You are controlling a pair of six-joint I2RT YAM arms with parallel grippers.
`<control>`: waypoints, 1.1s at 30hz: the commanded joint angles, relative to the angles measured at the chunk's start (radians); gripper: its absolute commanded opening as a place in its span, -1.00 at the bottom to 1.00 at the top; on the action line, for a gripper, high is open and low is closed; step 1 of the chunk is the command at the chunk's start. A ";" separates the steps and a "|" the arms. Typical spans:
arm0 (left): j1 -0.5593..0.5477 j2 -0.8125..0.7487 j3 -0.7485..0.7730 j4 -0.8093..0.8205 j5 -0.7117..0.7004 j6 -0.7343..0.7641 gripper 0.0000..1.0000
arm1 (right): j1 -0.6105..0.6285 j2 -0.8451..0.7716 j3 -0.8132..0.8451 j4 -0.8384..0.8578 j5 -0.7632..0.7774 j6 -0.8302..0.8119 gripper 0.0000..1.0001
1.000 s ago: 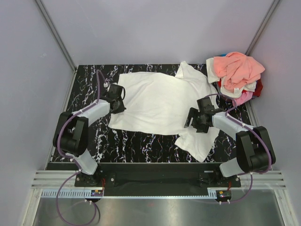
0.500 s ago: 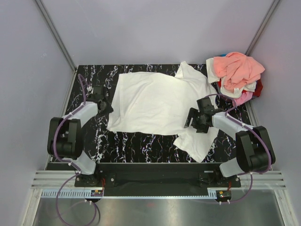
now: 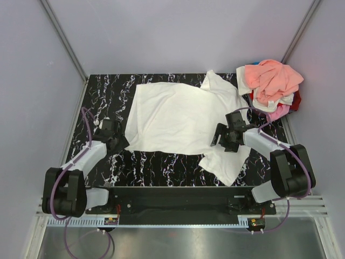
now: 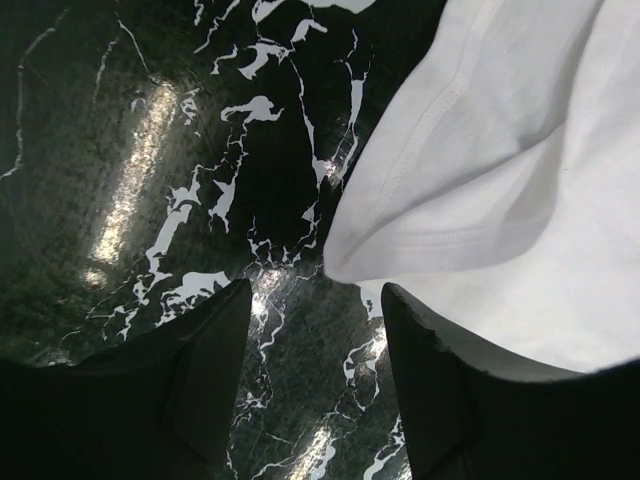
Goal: Fold and stack the t-shirts
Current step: Flatten the tshirt out
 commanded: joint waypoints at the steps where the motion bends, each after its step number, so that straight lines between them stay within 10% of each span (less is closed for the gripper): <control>1: 0.000 0.038 -0.035 0.078 0.059 -0.008 0.15 | 0.007 -0.012 0.000 0.033 -0.027 -0.016 0.63; 20: 0.002 0.179 0.046 0.105 0.045 0.036 0.04 | 0.009 -0.006 0.000 0.036 -0.034 -0.022 0.62; 33: 0.002 0.174 0.046 0.161 0.036 0.073 -1.00 | 0.007 -0.055 0.006 -0.022 -0.009 -0.036 0.63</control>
